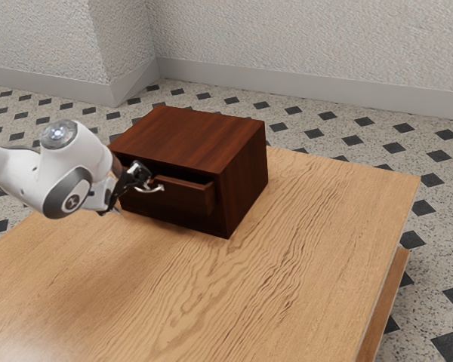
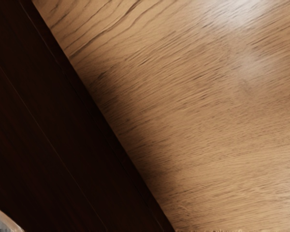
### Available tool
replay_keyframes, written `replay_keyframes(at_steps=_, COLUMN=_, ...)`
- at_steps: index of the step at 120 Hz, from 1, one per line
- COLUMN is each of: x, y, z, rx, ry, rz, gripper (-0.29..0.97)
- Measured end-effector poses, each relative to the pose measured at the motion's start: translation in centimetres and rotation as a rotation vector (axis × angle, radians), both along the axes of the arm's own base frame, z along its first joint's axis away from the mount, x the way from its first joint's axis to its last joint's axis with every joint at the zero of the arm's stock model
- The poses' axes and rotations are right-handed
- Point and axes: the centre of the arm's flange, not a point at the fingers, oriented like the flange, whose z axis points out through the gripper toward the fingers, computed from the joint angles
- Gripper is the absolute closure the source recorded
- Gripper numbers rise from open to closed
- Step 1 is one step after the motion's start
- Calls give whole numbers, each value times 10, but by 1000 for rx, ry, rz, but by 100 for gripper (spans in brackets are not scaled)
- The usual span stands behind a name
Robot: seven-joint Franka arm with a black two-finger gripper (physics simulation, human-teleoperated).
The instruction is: Pull the drawer handle with one arm to open the drawer
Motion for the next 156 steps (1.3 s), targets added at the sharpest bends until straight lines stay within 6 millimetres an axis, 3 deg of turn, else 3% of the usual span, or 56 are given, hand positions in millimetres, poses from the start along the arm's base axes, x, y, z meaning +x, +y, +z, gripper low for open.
replay_keyframes(at_steps=52, x=-30, y=12, z=-2, rx=-26, ry=17, rz=21, gripper=1)
replay_keyframes(at_steps=112, x=-68, y=11, z=-9, rx=-68, ry=38, rz=26, gripper=0)
replay_keyframes(at_steps=156, x=-76, y=15, z=-3, rx=-75, ry=82, rz=36, gripper=1)
